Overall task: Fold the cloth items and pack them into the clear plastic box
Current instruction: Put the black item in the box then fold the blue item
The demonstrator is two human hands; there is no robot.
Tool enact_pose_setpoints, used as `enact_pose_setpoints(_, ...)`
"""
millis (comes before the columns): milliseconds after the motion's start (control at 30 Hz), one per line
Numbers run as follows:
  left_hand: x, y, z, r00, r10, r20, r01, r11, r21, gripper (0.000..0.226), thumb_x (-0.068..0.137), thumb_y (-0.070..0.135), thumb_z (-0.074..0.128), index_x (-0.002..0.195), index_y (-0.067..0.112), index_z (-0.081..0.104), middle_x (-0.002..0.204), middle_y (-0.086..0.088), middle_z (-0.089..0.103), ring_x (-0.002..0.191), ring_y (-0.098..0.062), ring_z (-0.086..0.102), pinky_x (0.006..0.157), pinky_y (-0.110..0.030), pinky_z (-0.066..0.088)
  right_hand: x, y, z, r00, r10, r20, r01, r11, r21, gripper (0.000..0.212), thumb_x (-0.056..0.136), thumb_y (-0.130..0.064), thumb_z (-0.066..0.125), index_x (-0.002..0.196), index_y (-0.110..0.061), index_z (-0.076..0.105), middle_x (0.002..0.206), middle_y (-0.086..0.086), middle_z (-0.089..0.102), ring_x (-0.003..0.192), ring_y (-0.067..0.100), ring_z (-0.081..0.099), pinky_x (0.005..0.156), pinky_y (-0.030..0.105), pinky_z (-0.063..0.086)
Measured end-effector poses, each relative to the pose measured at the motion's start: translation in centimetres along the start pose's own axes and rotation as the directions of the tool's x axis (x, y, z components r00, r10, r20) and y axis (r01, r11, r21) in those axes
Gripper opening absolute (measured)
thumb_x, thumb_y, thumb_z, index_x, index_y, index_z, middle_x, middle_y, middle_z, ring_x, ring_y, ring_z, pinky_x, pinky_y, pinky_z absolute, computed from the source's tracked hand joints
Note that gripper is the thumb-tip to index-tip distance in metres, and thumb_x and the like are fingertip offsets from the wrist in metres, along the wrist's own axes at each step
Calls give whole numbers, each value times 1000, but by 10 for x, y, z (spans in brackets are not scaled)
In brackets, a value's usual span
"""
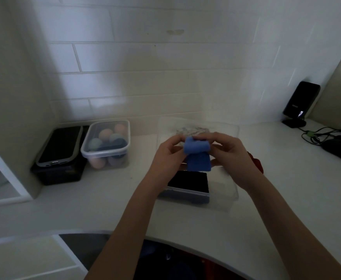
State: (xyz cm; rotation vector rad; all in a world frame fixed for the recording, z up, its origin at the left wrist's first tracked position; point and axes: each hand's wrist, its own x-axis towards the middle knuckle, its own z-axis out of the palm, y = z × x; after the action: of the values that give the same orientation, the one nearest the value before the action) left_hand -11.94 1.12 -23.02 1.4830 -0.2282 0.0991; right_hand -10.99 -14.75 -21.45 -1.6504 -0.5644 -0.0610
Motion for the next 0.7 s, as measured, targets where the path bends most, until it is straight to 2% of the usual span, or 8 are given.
enact_pose_setpoints(67, 0, 0, 0, 1000, -7, 18, 7, 1000, 13, 14, 94, 9, 50, 96, 19, 59, 88, -3, 70, 77, -14, 71, 65, -28, 60, -1, -1, 0, 1000, -5, 17, 5, 1000, -4, 33, 91, 2, 48, 96, -24, 68, 102, -6, 66, 90, 6, 67, 61, 26, 59)
enact_pose_setpoints(167, 1, 1, -1, 999, -36, 22, 35, 999, 11, 21, 94, 3, 46, 96, 19, 59, 88, -4, 69, 73, -10, 70, 60, -24, 58, -1, -1, 1, 1000, -5, 21, 5, 1000, -16, 37, 90, 8, 47, 90, -22, 69, 98, -2, 63, 86, 3, 66, 61, 22, 57)
enact_pose_setpoints(333, -1, 1, -1, 999, -48, 9, 48, 999, 15, 23, 95, 9, 44, 113, 10, 59, 99, -15, 70, 82, -19, 70, 63, -31, 60, 0, 0, 2, 999, 35, 3, -36, 998, 55, 34, 89, 14, 42, 75, -9, 63, 93, 4, 63, 79, 6, 69, 57, 22, 56)
enact_pose_setpoints(433, 0, 5, 0, 992, -130, -6, 129, 989, -76, 19, 96, 16, 44, 106, 13, 60, 106, -12, 66, 83, -16, 69, 58, -26, 59, 1, 2, 2, 1000, 17, -24, -17, 1000, 17, 36, 88, 15, 40, 77, -9, 64, 96, 7, 63, 81, 7, 69, 59, 23, 57)
enact_pose_setpoints(500, 0, 8, 1, 982, -189, 23, 191, 974, -122, 14, 93, 20, 50, 102, 15, 59, 113, -12, 63, 90, -19, 66, 60, -26, 59, 2, 3, 2, 998, 16, -54, -16, 1000, -3, 39, 88, 16, 36, 78, -9, 65, 97, 8, 62, 82, 6, 67, 59, 23, 57)
enact_pose_setpoints(533, 0, 6, 1, 986, -162, 35, 164, 985, -60, 17, 89, 21, 56, 106, 17, 60, 113, -10, 64, 93, -19, 66, 65, -27, 60, 2, 3, 2, 998, 20, -66, -21, 1000, -5, 40, 88, 15, 34, 77, -9, 65, 97, 9, 62, 81, 6, 67, 58, 22, 57)
enact_pose_setpoints(600, -1, 2, 0, 997, -56, 47, 48, 989, 143, 38, 80, 19, 70, 116, 23, 58, 109, -7, 67, 94, -17, 68, 73, -26, 59, 2, 3, 1, 995, 48, -83, -48, 999, 6, 39, 89, 12, 32, 75, -7, 63, 94, 7, 62, 79, 9, 66, 56, 23, 56)
enact_pose_setpoints(700, -2, -1, -1, 1000, 14, 1, -14, 981, 193, 51, 72, 9, 76, 115, 25, 54, 96, -6, 71, 86, -16, 70, 74, -25, 58, 4, -1, -1, 986, 131, -107, -127, 991, 47, 26, 92, 0, 36, 78, -10, 55, 88, 5, 63, 73, 13, 66, 55, 28, 57)
